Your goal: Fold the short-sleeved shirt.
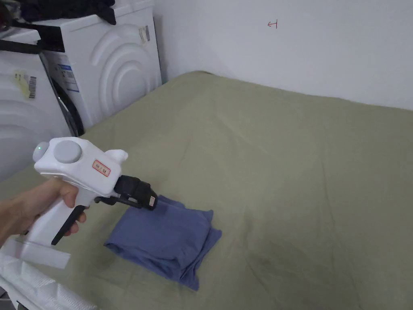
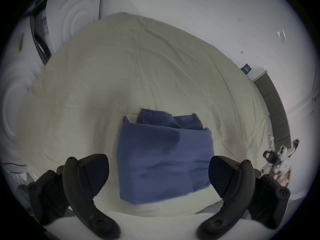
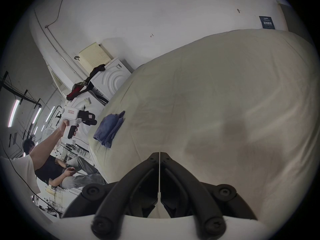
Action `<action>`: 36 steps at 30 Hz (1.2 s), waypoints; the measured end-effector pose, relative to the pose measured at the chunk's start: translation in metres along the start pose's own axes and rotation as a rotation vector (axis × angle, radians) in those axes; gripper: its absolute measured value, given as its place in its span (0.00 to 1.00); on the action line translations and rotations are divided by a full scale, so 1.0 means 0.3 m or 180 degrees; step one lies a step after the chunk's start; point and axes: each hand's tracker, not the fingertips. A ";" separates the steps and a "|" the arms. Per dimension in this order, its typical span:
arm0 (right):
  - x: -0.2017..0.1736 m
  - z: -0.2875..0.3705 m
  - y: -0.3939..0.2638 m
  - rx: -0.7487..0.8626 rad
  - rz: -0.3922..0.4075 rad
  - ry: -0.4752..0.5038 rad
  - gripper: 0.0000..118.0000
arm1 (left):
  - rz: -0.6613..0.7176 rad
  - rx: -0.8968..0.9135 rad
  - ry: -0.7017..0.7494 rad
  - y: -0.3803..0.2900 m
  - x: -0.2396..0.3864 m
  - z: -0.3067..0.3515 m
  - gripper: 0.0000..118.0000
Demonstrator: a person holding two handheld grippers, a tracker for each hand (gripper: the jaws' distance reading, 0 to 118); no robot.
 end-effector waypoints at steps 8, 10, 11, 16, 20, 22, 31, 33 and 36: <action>-0.083 0.136 0.061 0.0517 0.0505 -0.0400 0.03 | -0.0306 0.1247 0.0187 -0.208 0.512 0.179 0.00; -0.109 0.195 0.080 0.0758 0.0647 -0.0640 0.03 | -0.0304 0.1602 0.0054 -0.260 0.686 0.191 0.00; -0.124 0.224 0.089 0.0891 0.0707 -0.0813 0.03 | -0.0288 0.1761 -0.0075 -0.296 0.736 0.150 0.00; -0.188 0.375 0.122 0.1502 0.1242 -0.1615 0.03 | -0.0642 0.2464 0.0088 -0.428 1.206 0.137 0.00; -0.211 0.497 0.111 0.1859 0.1466 -0.2014 0.03 | -0.0637 0.2741 -0.0001 -0.459 1.434 0.142 0.00; -0.211 0.550 0.096 0.1970 0.1543 -0.2157 0.03 | -0.0921 0.2898 0.0148 -0.464 1.506 0.147 0.00; -0.176 0.676 0.091 0.2181 0.1301 -0.2135 0.03 | -0.1019 0.2895 0.0231 -0.470 1.558 0.191 0.00; -0.178 0.676 0.097 0.2180 0.1300 -0.2147 0.03 | -0.1009 0.2903 0.0241 -0.471 1.554 0.195 0.00; -0.180 0.673 0.105 0.2194 0.1305 -0.2131 0.03 | -0.0977 0.2922 0.0251 -0.469 1.545 0.208 0.00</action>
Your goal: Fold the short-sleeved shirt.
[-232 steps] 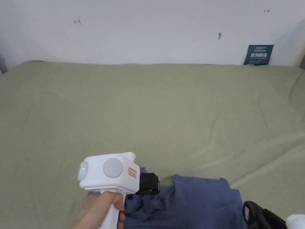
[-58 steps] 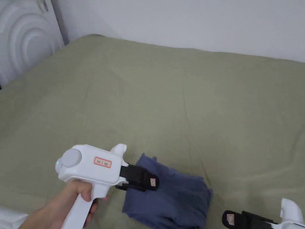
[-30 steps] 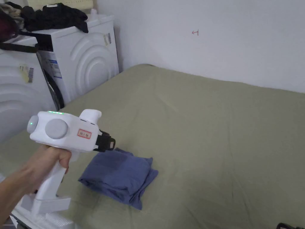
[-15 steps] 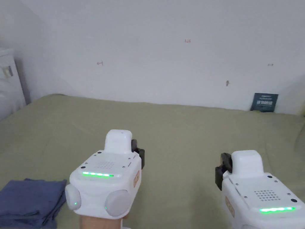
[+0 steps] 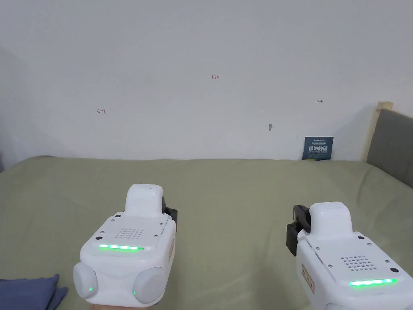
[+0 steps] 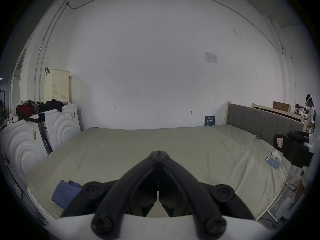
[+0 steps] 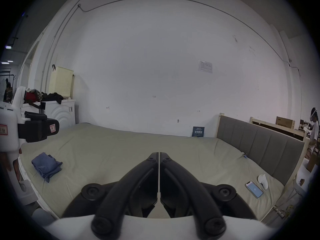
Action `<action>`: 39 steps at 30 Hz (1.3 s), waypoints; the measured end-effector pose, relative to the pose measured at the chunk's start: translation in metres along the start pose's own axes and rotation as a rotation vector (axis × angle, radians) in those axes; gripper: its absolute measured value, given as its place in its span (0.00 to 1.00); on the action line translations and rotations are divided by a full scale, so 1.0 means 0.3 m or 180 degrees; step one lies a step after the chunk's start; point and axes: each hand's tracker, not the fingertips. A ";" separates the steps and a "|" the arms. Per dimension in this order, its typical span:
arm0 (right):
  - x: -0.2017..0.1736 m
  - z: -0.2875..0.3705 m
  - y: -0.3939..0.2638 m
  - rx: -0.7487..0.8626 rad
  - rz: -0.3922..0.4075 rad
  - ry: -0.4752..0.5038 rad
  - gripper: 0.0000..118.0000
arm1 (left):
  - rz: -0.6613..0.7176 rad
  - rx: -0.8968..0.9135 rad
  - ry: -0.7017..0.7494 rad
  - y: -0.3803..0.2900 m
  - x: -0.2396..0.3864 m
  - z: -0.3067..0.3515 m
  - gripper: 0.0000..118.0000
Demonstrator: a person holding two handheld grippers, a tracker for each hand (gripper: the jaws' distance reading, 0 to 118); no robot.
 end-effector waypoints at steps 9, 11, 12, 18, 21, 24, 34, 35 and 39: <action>-0.002 -0.022 0.028 -0.0048 -0.0021 -0.0044 1.00 | -0.0056 0.0060 0.0323 0.013 -0.029 -0.002 1.00; -0.002 -0.009 0.056 0.0068 -0.0015 -0.0038 1.00 | -0.0041 -0.0040 0.0282 0.007 -0.044 0.000 1.00; -0.007 -0.012 0.075 0.0065 -0.0009 -0.0043 1.00 | -0.0039 0.0007 0.0263 0.006 -0.050 -0.019 1.00; 0.005 -0.020 0.066 0.0029 -0.0112 -0.0002 1.00 | -0.0076 -0.0154 0.0239 0.027 -0.052 0.003 1.00; -0.003 -0.025 0.086 0.0012 -0.0093 0.0026 1.00 | 0.0031 -0.0243 0.0139 0.041 -0.055 0.016 1.00; 0.003 -0.018 0.077 0.0023 -0.0126 0.0050 1.00 | 0.0076 -0.0152 0.0077 0.053 -0.055 0.032 1.00; 0.011 -0.014 0.076 0.0002 -0.0199 0.0087 1.00 | -0.0082 -0.0447 0.0502 0.095 -0.025 0.026 1.00; 0.010 -0.009 0.069 -0.0004 -0.0204 0.0089 1.00 | -0.0135 -0.0510 0.0490 0.092 -0.030 0.024 1.00; 0.007 -0.005 0.066 -0.0014 -0.0188 0.0111 1.00 | 0.0170 -0.0140 0.0392 0.085 -0.054 0.034 1.00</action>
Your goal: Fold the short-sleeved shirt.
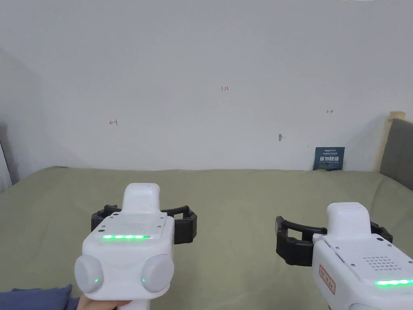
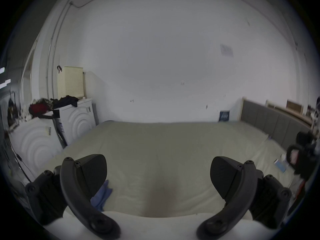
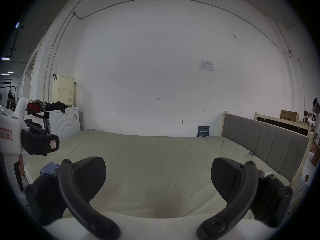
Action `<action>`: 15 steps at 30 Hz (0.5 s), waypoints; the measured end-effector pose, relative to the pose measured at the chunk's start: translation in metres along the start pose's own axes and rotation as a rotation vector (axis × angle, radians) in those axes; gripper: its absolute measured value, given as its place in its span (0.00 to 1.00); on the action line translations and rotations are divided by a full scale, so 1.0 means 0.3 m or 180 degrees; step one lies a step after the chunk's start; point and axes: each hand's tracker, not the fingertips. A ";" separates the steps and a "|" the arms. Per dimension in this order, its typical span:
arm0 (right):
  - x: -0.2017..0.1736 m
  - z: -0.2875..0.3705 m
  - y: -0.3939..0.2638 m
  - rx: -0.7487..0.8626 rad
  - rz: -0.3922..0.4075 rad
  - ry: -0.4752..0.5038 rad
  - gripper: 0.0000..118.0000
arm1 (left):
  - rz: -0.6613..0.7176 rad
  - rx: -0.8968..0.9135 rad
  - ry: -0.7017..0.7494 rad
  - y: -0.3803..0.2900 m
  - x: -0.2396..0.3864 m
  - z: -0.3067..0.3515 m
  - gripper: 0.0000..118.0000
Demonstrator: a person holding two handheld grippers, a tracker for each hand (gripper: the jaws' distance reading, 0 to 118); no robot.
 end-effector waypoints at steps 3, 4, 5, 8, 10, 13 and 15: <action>0.000 0.002 0.002 0.0008 -0.0016 0.0006 1.00 | -0.0041 -0.0109 -0.0124 0.012 -0.010 0.025 1.00; 0.001 0.001 0.005 0.0011 -0.0028 0.0006 1.00 | -0.0043 -0.0113 -0.0137 0.014 -0.006 0.030 1.00; 0.002 -0.001 0.007 0.0016 -0.0037 0.0001 1.00 | -0.0066 -0.0108 -0.0144 0.010 -0.001 0.033 1.00; 0.002 0.002 0.007 0.0023 -0.0024 -0.0006 1.00 | -0.0184 0.0048 -0.0161 -0.007 0.006 0.036 1.00; 0.005 0.003 0.008 0.0029 -0.0012 -0.0008 1.00 | -0.0258 0.0102 -0.0026 -0.010 0.017 0.037 1.00; 0.004 0.010 0.005 0.0036 0.0003 -0.0007 1.00 | -0.0290 0.0079 -0.0049 -0.010 0.018 0.035 1.00; 0.003 0.010 0.004 0.0028 0.0014 -0.0001 1.00 | -0.0271 0.0052 -0.0083 -0.007 0.017 0.033 1.00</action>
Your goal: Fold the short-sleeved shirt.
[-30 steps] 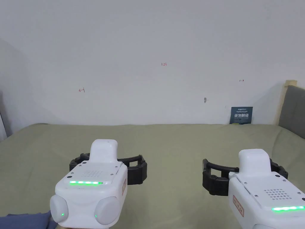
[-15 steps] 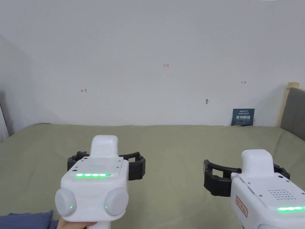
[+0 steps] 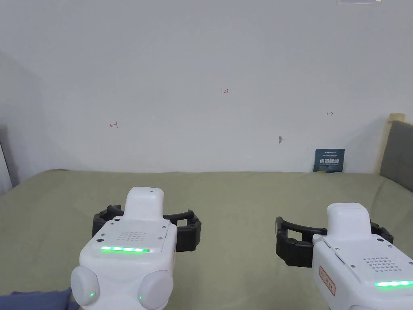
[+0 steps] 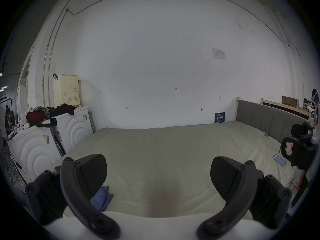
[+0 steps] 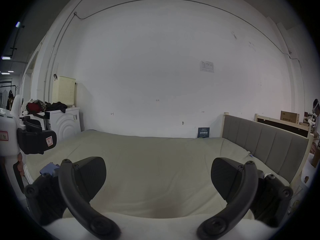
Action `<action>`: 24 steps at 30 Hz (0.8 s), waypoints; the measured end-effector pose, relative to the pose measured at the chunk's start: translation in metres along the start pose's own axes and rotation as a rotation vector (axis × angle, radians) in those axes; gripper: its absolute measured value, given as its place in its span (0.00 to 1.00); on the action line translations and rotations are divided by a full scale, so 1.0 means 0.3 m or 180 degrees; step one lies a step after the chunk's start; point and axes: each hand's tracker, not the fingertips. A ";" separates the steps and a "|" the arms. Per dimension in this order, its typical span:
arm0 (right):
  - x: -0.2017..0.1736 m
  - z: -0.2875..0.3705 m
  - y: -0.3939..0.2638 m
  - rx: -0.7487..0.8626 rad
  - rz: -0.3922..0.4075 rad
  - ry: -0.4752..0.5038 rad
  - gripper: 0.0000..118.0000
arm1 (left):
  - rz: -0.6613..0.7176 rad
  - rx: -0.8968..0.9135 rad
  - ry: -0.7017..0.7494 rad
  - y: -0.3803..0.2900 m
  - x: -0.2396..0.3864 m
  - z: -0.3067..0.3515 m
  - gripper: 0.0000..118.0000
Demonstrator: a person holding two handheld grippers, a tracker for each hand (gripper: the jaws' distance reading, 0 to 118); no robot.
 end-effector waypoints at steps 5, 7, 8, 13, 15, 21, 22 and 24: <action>0.007 0.004 0.006 0.0013 -0.0011 -0.0006 1.00 | 0.0046 -0.0024 -0.0002 0.004 -0.018 -0.003 1.00; 0.011 0.004 0.009 0.0018 0.0003 -0.0017 1.00 | 0.0072 -0.0054 0.0007 0.004 -0.026 -0.006 1.00; 0.010 0.005 0.011 0.0023 0.0009 -0.0022 1.00 | 0.0084 -0.0055 0.0009 0.003 -0.029 -0.007 1.00; 0.011 0.006 0.016 0.0015 0.0004 -0.0028 1.00 | 0.0164 -0.0095 0.0016 0.000 -0.045 -0.012 1.00; 0.013 0.005 0.016 0.0008 0.0008 -0.0030 1.00 | 0.0157 -0.0116 -0.0002 -0.001 -0.046 -0.013 1.00; 0.012 0.000 0.013 -0.0011 0.0005 -0.0024 1.00 | 0.0103 -0.0117 0.0026 -0.006 -0.040 -0.015 1.00; 0.012 -0.001 0.013 -0.0019 0.0007 -0.0028 1.00 | 0.0101 -0.0119 0.0028 -0.007 -0.040 -0.016 1.00; 0.012 -0.002 0.012 -0.0025 0.0023 -0.0035 1.00 | 0.0117 -0.0139 0.0030 -0.007 -0.042 -0.020 1.00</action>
